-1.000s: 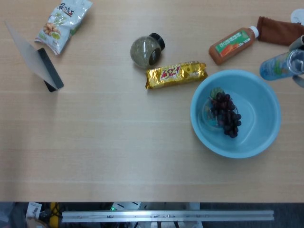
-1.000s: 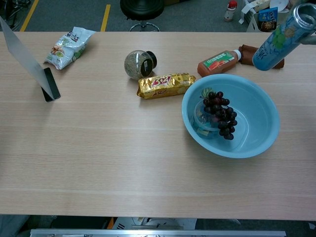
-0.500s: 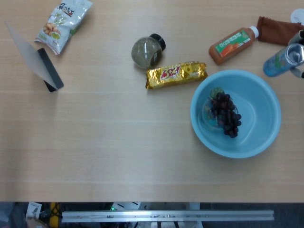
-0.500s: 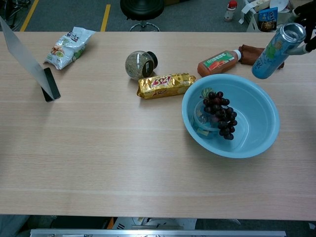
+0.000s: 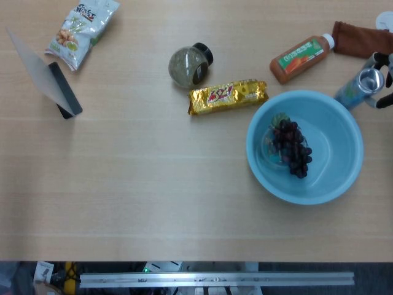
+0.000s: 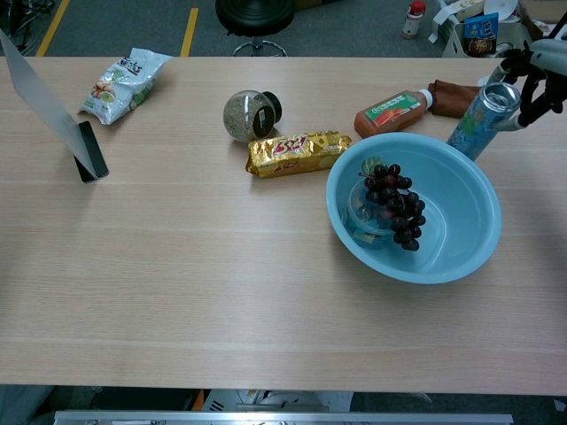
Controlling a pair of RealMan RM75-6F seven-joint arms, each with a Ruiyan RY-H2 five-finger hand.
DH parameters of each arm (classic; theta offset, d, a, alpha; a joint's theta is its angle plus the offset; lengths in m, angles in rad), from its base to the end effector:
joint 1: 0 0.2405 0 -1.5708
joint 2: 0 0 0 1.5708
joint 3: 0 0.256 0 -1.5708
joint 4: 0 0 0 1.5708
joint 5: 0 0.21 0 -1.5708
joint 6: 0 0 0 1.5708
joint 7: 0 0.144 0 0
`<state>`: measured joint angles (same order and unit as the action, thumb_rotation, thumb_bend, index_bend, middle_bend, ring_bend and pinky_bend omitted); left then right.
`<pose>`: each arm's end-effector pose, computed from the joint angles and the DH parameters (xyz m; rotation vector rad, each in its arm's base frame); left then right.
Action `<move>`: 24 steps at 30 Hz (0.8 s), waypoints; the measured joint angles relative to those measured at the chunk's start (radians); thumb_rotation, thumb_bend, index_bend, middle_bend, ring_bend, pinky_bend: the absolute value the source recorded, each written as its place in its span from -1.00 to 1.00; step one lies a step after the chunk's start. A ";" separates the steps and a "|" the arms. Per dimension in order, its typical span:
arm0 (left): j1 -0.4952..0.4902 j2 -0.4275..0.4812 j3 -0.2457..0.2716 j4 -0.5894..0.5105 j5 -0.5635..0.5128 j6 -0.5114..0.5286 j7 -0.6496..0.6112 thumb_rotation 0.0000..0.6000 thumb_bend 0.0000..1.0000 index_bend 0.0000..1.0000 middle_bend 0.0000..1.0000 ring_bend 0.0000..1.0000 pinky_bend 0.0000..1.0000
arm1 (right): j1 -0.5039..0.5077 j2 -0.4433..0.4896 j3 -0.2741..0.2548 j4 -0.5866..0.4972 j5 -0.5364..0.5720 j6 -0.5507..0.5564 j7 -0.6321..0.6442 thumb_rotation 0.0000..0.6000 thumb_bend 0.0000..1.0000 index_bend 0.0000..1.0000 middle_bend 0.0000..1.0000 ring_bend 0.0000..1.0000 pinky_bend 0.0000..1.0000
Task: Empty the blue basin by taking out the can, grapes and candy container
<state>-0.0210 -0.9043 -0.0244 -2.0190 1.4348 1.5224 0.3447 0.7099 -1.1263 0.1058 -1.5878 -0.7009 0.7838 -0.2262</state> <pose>-0.2619 0.1530 0.1940 -1.3680 -0.8572 -0.7068 -0.2601 -0.3531 0.1067 1.5365 -1.2784 0.5740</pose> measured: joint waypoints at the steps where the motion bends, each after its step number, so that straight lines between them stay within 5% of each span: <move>1: 0.000 -0.001 0.000 0.001 0.000 0.001 0.000 1.00 -0.46 -0.42 -0.51 -0.59 -0.66 | 0.000 -0.006 -0.002 0.005 0.001 0.000 0.000 1.00 -0.33 0.11 0.01 0.05 0.45; 16: 0.004 -0.009 0.003 0.003 -0.001 0.008 0.010 1.00 -0.46 -0.42 -0.51 -0.59 -0.66 | 0.000 -0.064 -0.024 0.079 0.012 -0.023 -0.007 1.00 -0.33 0.11 -0.07 -0.05 0.37; 24: 0.004 -0.014 0.004 0.001 -0.002 0.010 0.018 1.00 -0.46 -0.42 -0.51 -0.59 -0.66 | -0.002 -0.063 -0.031 0.090 0.012 -0.040 -0.005 1.00 -0.36 -0.13 -0.17 -0.17 0.27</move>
<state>-0.0174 -0.9187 -0.0208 -2.0183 1.4326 1.5322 0.3622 0.7078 -1.1893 0.0747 -1.4979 -0.6889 0.7434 -0.2311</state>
